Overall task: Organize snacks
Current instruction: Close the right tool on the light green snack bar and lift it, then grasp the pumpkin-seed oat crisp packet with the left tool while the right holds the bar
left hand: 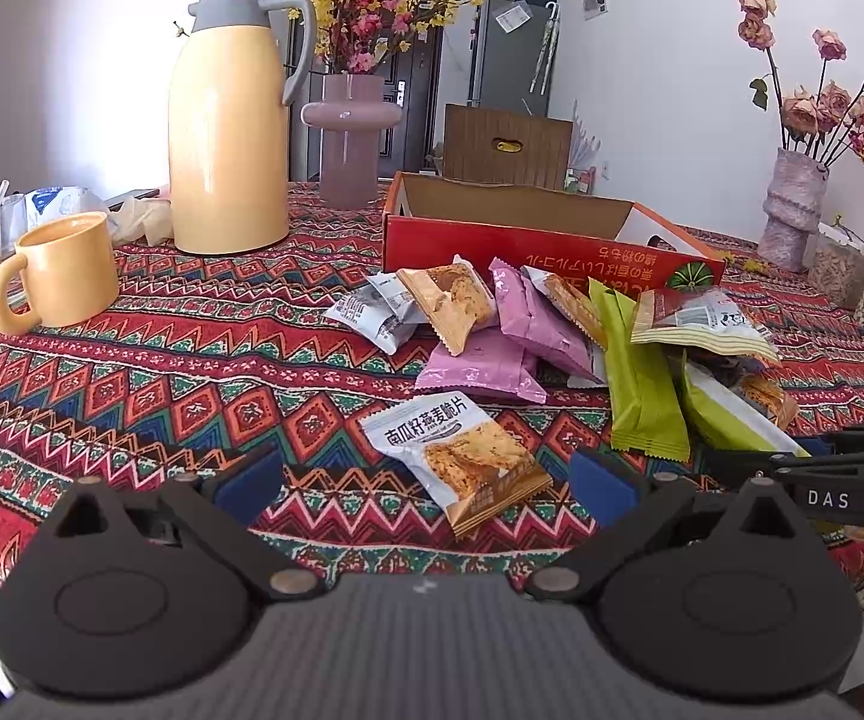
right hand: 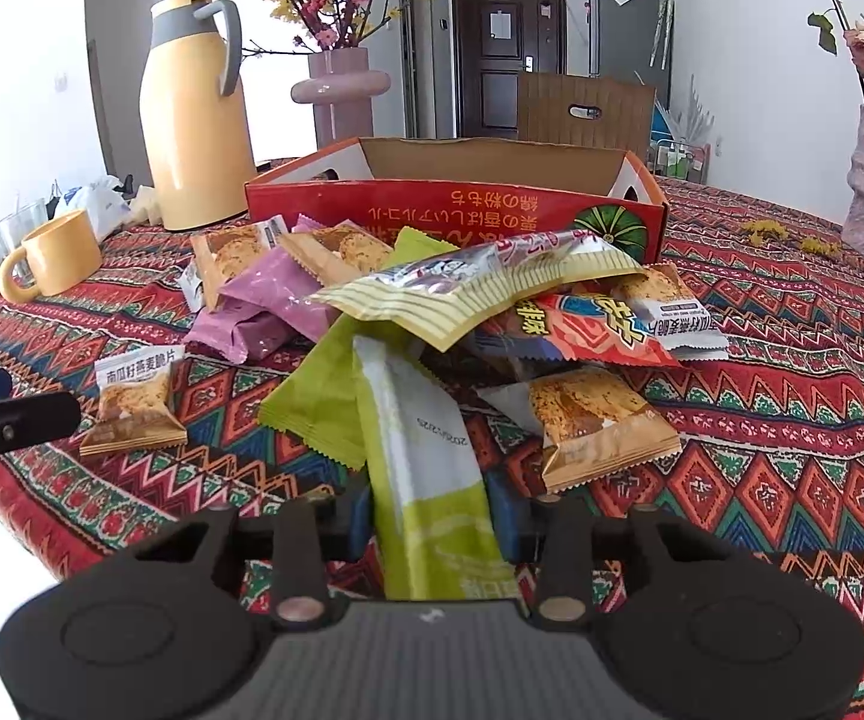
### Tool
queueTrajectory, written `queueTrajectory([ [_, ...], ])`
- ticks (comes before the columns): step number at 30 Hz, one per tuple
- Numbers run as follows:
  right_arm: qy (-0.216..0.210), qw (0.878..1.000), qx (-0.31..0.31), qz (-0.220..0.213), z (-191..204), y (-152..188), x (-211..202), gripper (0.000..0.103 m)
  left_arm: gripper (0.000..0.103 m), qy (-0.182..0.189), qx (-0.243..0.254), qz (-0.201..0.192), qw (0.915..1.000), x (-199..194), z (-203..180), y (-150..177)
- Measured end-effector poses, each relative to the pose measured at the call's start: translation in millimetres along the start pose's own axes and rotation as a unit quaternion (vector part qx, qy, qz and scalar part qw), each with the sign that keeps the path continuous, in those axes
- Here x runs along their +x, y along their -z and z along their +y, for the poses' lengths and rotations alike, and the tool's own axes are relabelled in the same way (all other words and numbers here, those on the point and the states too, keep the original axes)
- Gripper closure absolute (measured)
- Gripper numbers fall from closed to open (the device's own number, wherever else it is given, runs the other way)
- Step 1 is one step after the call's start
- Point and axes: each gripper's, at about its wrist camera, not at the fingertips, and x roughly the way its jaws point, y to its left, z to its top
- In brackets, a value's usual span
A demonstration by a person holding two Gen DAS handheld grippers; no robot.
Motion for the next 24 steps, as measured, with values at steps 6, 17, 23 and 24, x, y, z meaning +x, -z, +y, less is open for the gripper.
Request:
queueTrajectory([
  [6,-0.002,0.999,0.023,-0.029,-7.6,6.5,-20.3,0.084,0.0,-0.001,-0.002,0.002,1.0,1.4,0.8,-0.3],
  [17,0.003,0.995,0.059,-0.075,-19.9,17.9,-51.8,0.084,0.0,-0.008,-0.005,0.025,0.9997,13.6,-2.5,-4.0],
  [23,0.012,0.994,0.057,-0.088,-25.0,23.4,-64.7,0.084,0.0,-0.022,-0.003,0.041,0.9989,28.1,-12.0,-14.9],
  [24,0.013,0.995,0.055,-0.087,-25.5,24.3,-65.6,0.084,0.0,-0.024,-0.003,0.044,0.9987,31.4,-14.3,-17.2],
])
